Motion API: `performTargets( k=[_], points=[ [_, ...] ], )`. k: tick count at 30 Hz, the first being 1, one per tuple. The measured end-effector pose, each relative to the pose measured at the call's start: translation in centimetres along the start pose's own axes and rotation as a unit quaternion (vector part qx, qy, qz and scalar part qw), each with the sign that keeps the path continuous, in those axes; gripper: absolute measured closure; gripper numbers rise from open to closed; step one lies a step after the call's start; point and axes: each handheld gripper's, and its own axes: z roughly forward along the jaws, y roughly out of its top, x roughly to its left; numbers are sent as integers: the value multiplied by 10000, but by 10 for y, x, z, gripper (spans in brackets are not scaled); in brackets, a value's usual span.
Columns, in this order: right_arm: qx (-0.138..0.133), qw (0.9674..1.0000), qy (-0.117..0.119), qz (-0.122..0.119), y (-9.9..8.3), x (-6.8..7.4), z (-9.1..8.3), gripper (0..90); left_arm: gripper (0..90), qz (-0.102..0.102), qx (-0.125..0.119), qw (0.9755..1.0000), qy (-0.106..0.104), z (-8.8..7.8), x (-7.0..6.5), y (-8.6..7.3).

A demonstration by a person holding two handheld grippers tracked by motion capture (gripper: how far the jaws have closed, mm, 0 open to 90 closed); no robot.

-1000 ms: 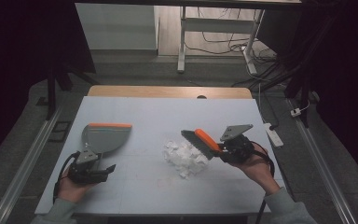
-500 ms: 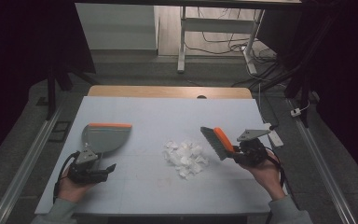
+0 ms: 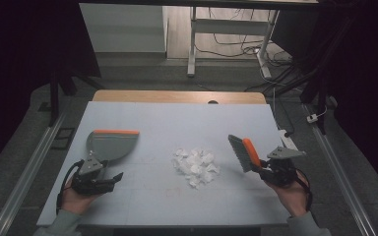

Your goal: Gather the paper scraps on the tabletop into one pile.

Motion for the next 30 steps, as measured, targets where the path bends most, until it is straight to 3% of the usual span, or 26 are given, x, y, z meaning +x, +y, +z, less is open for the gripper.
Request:
performTargets(
  k=[6, 11, 17, 30],
  points=[
    [-113, 9999, -86, -36, -10, 0, -2, 702, 277, 40, -10, 10000, -52, 0, -3, 1],
    [-128, 9999, -22, -50, -15, 0, -3, 701, 276, 46, -14, 9999, -95, 1, -5, 1],
    [-78, 9998, -10, -159, -15, 2, 1, 701, 275, 80, -9, 9999, -111, 1, -7, 2],
    [-150, 9998, 28, -163, -14, 2, -2, 701, 275, 95, -7, 9999, -112, 2, -8, 2]
  ],
)
